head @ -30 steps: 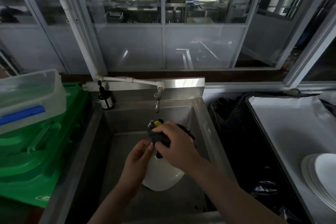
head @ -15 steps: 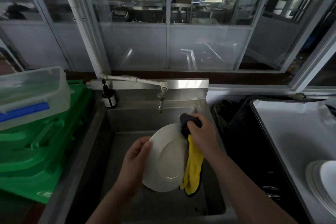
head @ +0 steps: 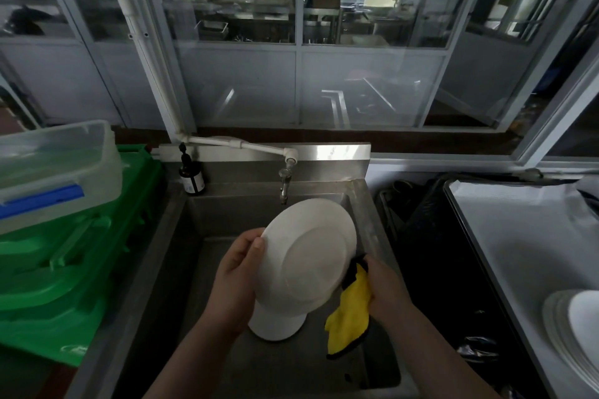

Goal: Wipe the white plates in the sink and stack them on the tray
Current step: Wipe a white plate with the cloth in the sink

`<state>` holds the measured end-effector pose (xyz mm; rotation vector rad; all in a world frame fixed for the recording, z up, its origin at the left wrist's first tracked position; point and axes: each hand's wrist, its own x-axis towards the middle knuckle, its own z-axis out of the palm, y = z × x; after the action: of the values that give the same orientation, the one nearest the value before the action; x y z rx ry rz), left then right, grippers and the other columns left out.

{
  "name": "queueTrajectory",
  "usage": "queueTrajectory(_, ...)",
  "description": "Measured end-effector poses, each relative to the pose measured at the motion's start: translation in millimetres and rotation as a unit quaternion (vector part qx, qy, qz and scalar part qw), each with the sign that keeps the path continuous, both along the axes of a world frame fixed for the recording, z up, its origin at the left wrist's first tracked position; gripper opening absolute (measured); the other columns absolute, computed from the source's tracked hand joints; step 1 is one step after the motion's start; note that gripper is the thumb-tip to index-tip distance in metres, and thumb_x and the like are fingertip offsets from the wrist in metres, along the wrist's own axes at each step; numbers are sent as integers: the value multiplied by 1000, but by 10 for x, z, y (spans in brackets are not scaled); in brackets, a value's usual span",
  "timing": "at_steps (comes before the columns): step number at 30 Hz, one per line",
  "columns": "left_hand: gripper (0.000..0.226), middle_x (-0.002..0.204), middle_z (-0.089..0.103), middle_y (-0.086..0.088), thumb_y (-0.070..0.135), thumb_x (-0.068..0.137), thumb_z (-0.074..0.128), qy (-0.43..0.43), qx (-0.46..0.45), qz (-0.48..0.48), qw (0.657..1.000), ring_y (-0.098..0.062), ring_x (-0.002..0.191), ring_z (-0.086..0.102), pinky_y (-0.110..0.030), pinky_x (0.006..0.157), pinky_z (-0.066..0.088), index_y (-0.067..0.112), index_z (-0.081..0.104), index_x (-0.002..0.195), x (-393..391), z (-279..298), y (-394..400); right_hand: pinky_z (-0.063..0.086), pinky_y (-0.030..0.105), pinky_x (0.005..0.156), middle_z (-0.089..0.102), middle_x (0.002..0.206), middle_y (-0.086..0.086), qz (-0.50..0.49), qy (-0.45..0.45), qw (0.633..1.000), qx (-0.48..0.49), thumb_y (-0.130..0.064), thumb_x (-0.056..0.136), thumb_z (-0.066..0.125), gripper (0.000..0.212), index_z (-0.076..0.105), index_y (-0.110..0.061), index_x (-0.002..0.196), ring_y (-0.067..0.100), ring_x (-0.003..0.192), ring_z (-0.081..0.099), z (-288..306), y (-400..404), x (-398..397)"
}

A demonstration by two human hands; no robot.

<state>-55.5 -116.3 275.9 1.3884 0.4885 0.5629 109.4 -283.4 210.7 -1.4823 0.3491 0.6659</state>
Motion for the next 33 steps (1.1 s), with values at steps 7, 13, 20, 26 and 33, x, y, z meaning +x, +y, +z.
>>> queueTrajectory(7,28,112,71,-7,38,92,53,-4,-13,-9,1000,-34,110,64,-59,96,48,22,71,105,8,16,-6,58,46,81,71,86,11,-44,-101,993,-41,-26,86,62,14,72,-18,91,29,84,67,123,34,-5)
queueTrajectory(13,29,107,72,-8,41,88,57,2,-9,-28,1000,-29,101,67,-48,89,51,21,73,102,-29,40,-17,41,22,57,61,79,-2,-64,-291,953,-60,-9,92,58,5,61,-12,92,9,71,55,489,78,-5)
queueTrajectory(20,27,104,73,-8,38,89,59,-2,25,-40,999,-24,96,68,-37,82,52,21,74,102,-24,61,-67,40,7,58,65,87,-3,-20,-380,922,-69,-12,90,60,11,63,-21,92,3,78,59,595,149,-5)
queueTrajectory(26,28,103,72,0,30,92,53,6,124,-56,991,-15,96,66,-23,80,52,17,73,106,-62,169,-28,44,7,66,66,95,-8,53,-421,905,-38,-6,89,59,24,67,-28,96,-3,86,60,755,141,20)
queueTrajectory(33,18,103,71,8,17,101,55,27,180,-53,982,-7,95,65,-18,81,49,17,73,105,-16,262,-6,42,7,79,66,98,-15,160,-533,830,-30,-12,78,57,36,62,-45,90,-6,95,59,1011,142,16)
